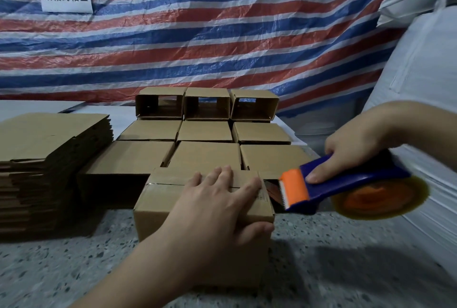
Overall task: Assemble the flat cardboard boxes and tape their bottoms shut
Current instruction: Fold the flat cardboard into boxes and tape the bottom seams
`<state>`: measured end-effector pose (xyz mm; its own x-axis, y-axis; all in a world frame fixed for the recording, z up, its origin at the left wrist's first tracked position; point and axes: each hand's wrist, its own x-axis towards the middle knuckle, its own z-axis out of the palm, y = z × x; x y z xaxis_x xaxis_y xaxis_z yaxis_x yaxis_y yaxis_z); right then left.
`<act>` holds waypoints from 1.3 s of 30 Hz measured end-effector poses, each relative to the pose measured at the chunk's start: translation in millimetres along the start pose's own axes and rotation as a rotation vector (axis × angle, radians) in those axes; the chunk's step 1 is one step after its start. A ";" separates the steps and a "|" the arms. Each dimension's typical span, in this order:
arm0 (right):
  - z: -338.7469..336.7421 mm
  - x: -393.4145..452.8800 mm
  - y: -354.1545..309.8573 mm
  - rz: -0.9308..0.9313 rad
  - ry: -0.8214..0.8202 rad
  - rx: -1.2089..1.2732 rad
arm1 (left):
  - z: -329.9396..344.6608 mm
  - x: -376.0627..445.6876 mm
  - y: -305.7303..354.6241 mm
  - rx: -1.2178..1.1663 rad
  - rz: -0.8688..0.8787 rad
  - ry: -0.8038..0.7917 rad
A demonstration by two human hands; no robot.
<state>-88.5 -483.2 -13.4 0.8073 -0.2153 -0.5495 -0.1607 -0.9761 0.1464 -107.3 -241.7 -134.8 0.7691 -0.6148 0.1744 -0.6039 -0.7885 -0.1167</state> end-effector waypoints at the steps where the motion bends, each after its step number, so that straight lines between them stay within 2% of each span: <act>1: -0.3 -0.1 -10.0 0.045 -0.003 -0.056 | -0.2 0.0 0.1 0.001 -0.003 -0.003; 3: 17.2 15.4 -30.0 0.029 -0.030 -0.183 | 0.1 0.0 -0.6 -0.011 -0.003 0.003; 6: 45.8 35.2 -25.6 0.049 0.023 -0.383 | -1.3 -1.2 -2.4 -0.045 0.021 0.034; 8: 64.8 49.5 -14.7 0.031 0.091 -0.312 | -2.0 -1.5 -2.9 -0.056 0.036 0.052; 13: 99.9 73.8 6.7 -0.002 0.556 -0.100 | -2.0 0.1 -1.5 -0.052 0.107 0.124; 15: 119.0 85.7 7.0 0.015 0.678 -0.072 | -1.4 0.5 -1.8 -0.075 0.115 0.111; 20: 161.8 108.1 -2.9 0.008 0.816 0.025 | 0.4 2.0 -3.5 -0.073 0.127 0.079; 24: 184.5 112.8 -9.6 0.037 0.815 0.073 | 0.9 3.1 -4.4 -0.065 0.132 0.073; 27: 172.8 100.5 -14.7 0.096 0.837 0.083 | 1.5 3.0 -4.4 -0.065 0.133 0.080; 29: 159.3 84.4 -22.7 -0.037 0.909 0.297 | 1.4 3.0 -3.8 -0.061 0.131 0.076; 31: 145.6 60.1 -36.7 -0.285 0.898 0.684 | 0.6 3.4 -2.9 -0.056 0.130 0.071; 33: 137.4 37.7 -53.6 -0.498 0.811 0.989 | 0.4 3.3 -1.8 -0.051 0.134 0.073; 39: 161.7 36.5 -101.1 -0.730 0.384 1.450 | 6.0 -2.6 -4.1 -0.057 0.161 0.188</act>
<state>-134.6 -397.2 -181.3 0.9926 0.0725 0.0979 0.1065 -0.1255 -0.9864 -105.6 -236.9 -140.6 0.6131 -0.7143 0.3373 -0.7301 -0.6755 -0.1035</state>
